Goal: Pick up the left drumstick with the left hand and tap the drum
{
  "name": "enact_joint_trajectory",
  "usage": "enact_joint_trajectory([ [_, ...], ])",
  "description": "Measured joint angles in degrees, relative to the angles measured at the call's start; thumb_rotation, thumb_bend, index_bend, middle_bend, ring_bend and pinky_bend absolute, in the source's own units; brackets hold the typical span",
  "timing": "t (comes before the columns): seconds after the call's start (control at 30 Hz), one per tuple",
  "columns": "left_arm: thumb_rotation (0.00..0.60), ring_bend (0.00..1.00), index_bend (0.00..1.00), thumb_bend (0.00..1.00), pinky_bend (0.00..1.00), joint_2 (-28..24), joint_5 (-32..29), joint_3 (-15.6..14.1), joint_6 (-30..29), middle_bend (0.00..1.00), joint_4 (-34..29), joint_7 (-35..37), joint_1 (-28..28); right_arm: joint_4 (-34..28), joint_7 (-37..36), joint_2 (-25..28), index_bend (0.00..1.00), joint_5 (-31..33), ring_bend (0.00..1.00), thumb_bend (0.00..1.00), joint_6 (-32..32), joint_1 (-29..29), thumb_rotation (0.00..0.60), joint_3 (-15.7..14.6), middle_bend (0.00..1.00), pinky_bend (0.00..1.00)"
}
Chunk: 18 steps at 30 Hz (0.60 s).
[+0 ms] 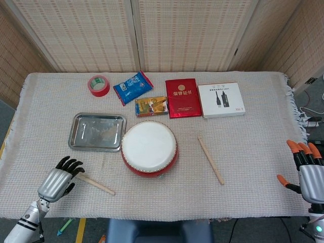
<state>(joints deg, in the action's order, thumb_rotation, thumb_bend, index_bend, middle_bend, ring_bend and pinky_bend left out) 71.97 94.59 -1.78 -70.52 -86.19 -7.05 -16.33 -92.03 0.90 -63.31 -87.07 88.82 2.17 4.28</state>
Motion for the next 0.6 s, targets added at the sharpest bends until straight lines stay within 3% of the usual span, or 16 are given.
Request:
enact_joint_trajectory([
  [0.27,0.600,0.14,0.34,0.30,0.06,2.84,-2.25,-0.67,6.03,0.19,-1.19,-3.38,-2.56,0.24,-0.45,0.02,0.00,0.07,0.01,0.16,0.43,-0.37,0.600,-0.03,0.11,0.07],
  [0.6,0.600,0.12,0.40,0.30,0.04,7.93,-5.48,-0.30,8.00,0.19,-1.76,-7.86,-3.76,0.58,-0.89,-0.13,0.00,-0.03,0.01,0.16,0.31,-0.44,0.600,-0.16,0.11,0.07],
])
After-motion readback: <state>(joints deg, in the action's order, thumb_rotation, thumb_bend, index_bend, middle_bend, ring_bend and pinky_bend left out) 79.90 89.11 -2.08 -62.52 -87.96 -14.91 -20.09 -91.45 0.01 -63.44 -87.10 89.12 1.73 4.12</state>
